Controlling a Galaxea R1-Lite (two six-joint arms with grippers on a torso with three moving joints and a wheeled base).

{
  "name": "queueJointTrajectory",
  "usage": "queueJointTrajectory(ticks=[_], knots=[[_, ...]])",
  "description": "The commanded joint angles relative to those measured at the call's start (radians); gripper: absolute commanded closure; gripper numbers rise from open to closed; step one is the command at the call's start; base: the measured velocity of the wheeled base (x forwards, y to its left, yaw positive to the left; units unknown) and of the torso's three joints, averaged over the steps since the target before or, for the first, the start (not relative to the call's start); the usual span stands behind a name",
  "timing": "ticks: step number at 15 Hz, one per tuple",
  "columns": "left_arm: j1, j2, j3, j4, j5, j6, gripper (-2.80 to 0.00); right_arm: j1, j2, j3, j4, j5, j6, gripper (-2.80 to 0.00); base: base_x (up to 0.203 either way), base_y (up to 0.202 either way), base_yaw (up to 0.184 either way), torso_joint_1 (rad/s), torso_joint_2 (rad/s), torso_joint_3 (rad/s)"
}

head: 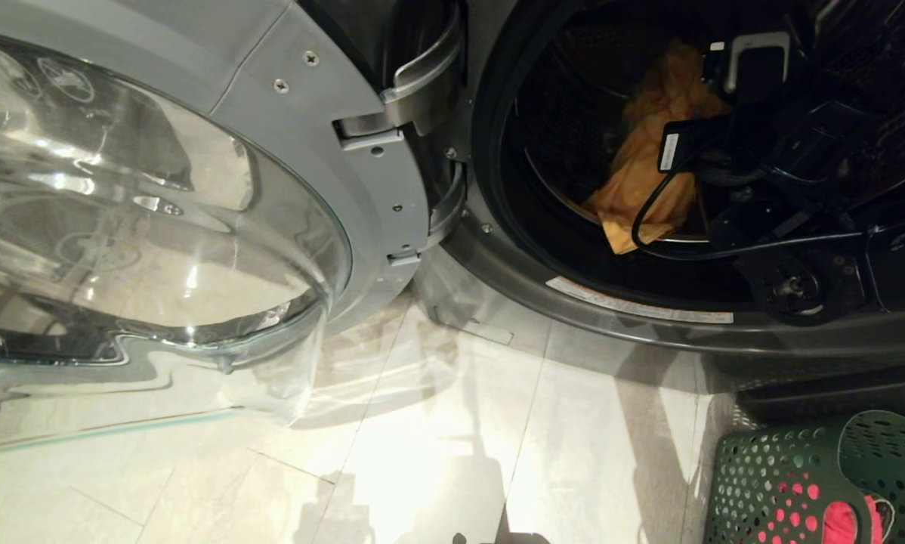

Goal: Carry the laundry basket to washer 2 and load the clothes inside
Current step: Place the clothes into the washing machine

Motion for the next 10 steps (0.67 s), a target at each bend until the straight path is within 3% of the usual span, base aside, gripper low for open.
queueJointTrajectory(ticks=[1,6,10], knots=[[0.0,0.0,0.0,0.001,0.0,0.001,0.0,0.0,0.001,0.003,-0.006,-0.005,-0.031,-2.8,0.0,0.0,0.0,0.0,0.0,0.0],[0.0,0.0,0.0,0.0,0.001,0.0,0.0,-0.004,-0.016,0.081,-0.007,0.032,-0.043,-2.8,0.0,0.0,0.0,0.0,0.0,0.0],[0.0,0.0,0.0,0.0,0.001,0.0,0.0,0.023,-0.212,0.389,0.021,0.157,-0.007,-2.8,0.0,0.0,0.0,0.0,0.0,0.0]])
